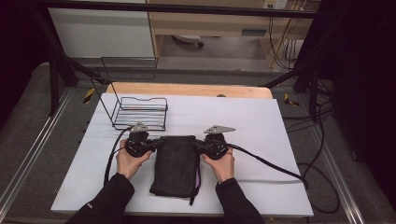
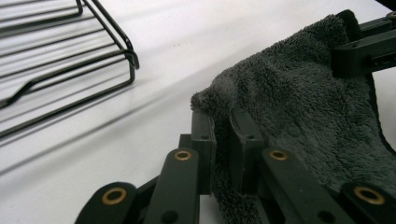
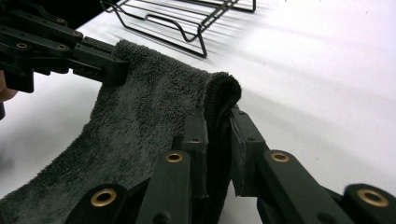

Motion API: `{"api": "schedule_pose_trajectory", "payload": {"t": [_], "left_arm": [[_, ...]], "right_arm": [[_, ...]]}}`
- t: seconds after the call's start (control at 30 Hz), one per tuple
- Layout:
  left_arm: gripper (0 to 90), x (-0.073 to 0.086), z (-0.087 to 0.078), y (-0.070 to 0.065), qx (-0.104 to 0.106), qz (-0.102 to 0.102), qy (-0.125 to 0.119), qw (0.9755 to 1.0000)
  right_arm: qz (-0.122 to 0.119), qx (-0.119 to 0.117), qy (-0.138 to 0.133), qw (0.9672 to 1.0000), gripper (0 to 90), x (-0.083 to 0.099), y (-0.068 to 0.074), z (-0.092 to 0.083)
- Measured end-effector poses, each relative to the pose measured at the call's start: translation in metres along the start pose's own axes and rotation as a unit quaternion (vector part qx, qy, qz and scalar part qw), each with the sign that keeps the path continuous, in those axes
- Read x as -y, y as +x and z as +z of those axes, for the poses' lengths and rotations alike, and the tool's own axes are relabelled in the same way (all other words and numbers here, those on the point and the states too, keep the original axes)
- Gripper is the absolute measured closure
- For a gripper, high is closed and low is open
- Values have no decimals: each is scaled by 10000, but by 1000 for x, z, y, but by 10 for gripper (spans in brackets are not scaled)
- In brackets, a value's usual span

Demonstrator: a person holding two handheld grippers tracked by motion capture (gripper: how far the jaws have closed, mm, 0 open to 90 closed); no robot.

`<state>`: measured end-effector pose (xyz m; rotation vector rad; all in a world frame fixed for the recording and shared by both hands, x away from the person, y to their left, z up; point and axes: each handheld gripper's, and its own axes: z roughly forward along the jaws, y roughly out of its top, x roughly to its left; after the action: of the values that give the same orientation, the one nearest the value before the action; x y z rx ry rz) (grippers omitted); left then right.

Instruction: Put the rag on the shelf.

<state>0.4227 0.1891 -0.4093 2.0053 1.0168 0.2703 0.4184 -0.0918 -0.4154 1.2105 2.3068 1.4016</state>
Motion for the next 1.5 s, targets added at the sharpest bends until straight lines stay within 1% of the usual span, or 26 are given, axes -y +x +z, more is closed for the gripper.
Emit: {"api": "schedule_pose_trajectory", "payload": {"t": [0.1,0.17,0.2,0.33,0.37,0.47,0.63,0.7,0.8,0.83,0.87,0.9,1.17,1.27,1.37,1.4,1.43,1.5], "left_arm": [[815,-1,-5,-3,-5,68,-69,10000],[815,-2,-8,-5,-18,107,-113,9999],[815,-3,-10,-7,-68,152,-133,9998],[815,-4,-18,-12,-71,251,-214,9994],[816,-5,-20,-14,-73,260,-256,9993],[816,-5,-25,-16,-60,274,-339,9990],[816,-8,-33,-17,-67,287,-438,9986],[817,-9,-36,-17,-52,290,-495,9983],[817,-11,-41,-19,-51,337,-578,9977],[817,-11,-43,-20,-64,347,-602,9976],[817,-12,-44,-21,-67,362,-631,9973],[817,-13,-46,-22,-63,365,-662,9971],[818,-18,-59,-25,-19,398,-863,9955],[818,-21,-65,-27,-15,406,-963,9945],[819,-23,-71,-28,-21,436,-1071,9933],[819,-24,-74,-28,-22,454,-1102,9929],[819,-24,-76,-29,-29,473,-1132,9924],[820,-26,-79,-30,-42,505,-1189,9916]], "right_arm": [[-48,-8,-89,9999,791,-1,2,-5],[-25,-18,-106,9999,791,-1,3,-6],[-47,-26,-160,9999,791,-1,4,-8],[-86,-47,-236,9997,791,-2,7,-12],[-115,-53,-291,9995,792,-3,8,-16],[-178,-36,-329,9993,792,-5,10,-18],[-346,20,-420,9985,791,-11,19,-24],[-373,24,-472,9982,792,-13,21,-27],[-427,51,-537,9976,792,-16,24,-31],[-490,81,-571,9971,792,-18,27,-34],[-490,81,-571,9971,792,-18,27,-34],[-539,87,-621,9966,792,-20,29,-38],[-656,100,-800,9946,793,-26,35,-47],[-737,106,-904,9931,793,-31,40,-52],[-768,94,-958,9924,794,-34,42,-55],[-799,94,-1024,9915,794,-36,44,-58],[-799,94,-1024,9915,794,-36,44,-58],[-872,125,-1094,9901,795,-40,48,-61]]}}
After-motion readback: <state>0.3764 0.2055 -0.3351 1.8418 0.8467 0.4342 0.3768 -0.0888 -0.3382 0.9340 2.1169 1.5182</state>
